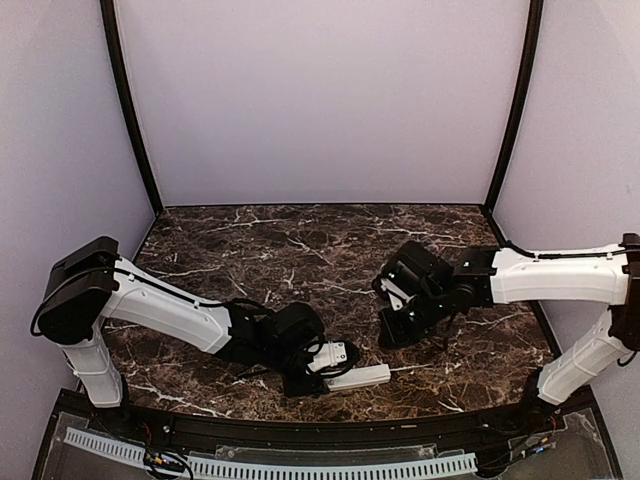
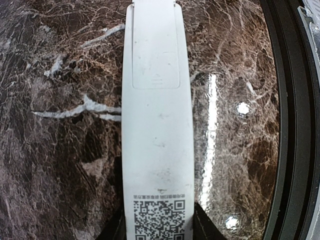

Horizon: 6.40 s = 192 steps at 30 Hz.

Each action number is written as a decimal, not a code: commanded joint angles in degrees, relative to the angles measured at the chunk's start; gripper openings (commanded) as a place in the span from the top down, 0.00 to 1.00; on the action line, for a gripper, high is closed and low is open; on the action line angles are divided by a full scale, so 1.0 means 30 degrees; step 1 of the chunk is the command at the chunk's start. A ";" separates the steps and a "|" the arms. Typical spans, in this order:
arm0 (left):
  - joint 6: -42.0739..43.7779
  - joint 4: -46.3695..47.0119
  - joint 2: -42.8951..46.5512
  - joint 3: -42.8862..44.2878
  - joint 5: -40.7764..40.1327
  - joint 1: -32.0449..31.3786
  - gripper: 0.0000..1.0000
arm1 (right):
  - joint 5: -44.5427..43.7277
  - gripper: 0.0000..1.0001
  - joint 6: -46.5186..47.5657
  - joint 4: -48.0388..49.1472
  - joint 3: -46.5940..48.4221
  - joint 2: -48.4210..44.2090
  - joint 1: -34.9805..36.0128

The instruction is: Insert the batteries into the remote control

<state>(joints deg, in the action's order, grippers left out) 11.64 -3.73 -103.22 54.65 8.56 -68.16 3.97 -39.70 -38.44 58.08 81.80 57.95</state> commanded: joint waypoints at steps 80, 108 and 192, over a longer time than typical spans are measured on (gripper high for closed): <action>0.0892 -0.0494 -0.2383 0.2607 0.1453 -0.0190 0.57 | 0.6851 0.77 -0.1572 0.6082 -0.6427 0.0593 -0.3613; 0.0808 -0.0652 -0.2478 0.2936 0.1485 -0.0190 0.59 | 0.5151 0.45 -0.2250 0.4841 -0.4849 0.1630 -0.2092; -0.0759 0.3850 0.1697 -0.4294 0.1279 0.0191 0.62 | 0.1472 0.03 -0.5561 0.0766 0.0297 0.5342 0.1717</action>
<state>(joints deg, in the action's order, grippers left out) 9.80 8.32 -97.54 42.98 11.22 -67.66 9.91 -56.07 -34.48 57.14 96.42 62.19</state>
